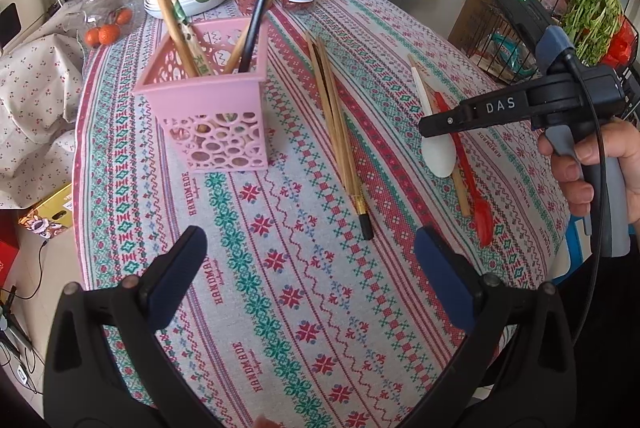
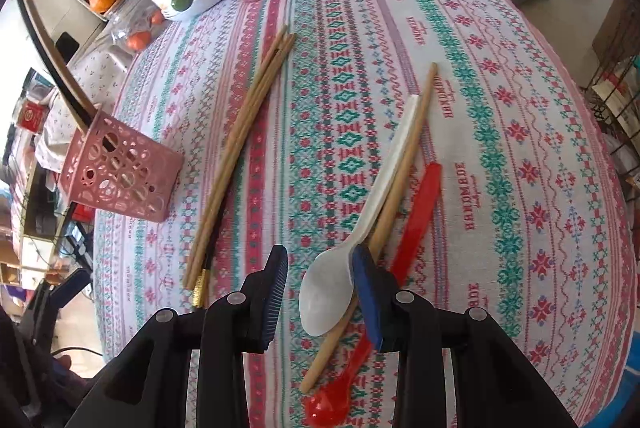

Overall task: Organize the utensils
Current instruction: 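Move the right tool over the spoons and grasp the red spoon, then lift the red spoon with the right tool while the left tool grasps the white spoon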

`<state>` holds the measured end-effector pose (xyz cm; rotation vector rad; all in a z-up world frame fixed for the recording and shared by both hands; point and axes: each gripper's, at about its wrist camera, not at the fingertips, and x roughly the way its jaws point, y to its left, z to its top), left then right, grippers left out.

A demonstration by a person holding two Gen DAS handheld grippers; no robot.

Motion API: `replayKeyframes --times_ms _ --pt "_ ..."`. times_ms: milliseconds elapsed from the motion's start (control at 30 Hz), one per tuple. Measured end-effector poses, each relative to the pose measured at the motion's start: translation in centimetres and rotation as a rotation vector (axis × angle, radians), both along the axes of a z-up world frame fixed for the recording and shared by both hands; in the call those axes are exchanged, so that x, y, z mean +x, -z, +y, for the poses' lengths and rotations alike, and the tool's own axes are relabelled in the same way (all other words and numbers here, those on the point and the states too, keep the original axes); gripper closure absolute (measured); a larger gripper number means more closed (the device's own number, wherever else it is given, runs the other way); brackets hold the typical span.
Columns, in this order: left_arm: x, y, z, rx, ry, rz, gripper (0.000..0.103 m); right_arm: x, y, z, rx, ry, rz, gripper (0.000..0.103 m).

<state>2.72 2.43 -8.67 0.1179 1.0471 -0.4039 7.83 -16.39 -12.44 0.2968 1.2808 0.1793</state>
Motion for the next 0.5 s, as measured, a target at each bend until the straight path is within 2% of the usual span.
replayKeyframes --times_ms 67,133,267,333,400,500 --pt "0.1 0.1 0.1 -0.001 -0.006 0.003 0.000 0.0 -0.1 0.5 0.014 -0.011 0.001 0.069" --pt "0.2 0.2 0.1 0.001 -0.009 0.006 0.000 -0.1 -0.3 0.5 -0.020 -0.010 -0.014 0.069" --pt "0.2 0.1 0.0 -0.004 -0.012 -0.008 0.000 0.1 0.3 -1.5 -0.068 0.052 0.023 0.069" --pt "0.3 0.0 -0.4 0.004 -0.005 -0.016 0.000 0.2 0.5 -2.9 -0.051 0.092 0.033 0.069" --pt "0.5 0.1 -0.8 0.014 0.006 0.012 0.000 0.2 0.1 -4.1 -0.028 0.120 0.019 0.069" --pt "0.9 0.2 -1.3 0.028 0.005 0.052 0.000 0.3 -0.3 -5.1 -0.045 0.142 0.002 0.069"
